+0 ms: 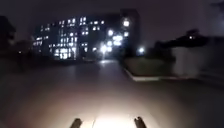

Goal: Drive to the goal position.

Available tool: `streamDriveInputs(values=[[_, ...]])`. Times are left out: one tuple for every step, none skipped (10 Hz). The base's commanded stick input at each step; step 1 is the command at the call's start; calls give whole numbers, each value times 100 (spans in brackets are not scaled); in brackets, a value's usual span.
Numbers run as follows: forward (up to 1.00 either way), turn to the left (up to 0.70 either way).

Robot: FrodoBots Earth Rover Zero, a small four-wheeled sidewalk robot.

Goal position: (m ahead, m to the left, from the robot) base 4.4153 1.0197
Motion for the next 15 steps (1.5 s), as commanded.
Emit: streamDriveInputs(values=[[100,0],[100,0],[100,0],[100,0],[100,0],[100,0],[100,0],[100,0],[100,0],[100,0],[100,0],[100,0],[100,-11],[100,-37],[100,-40]])
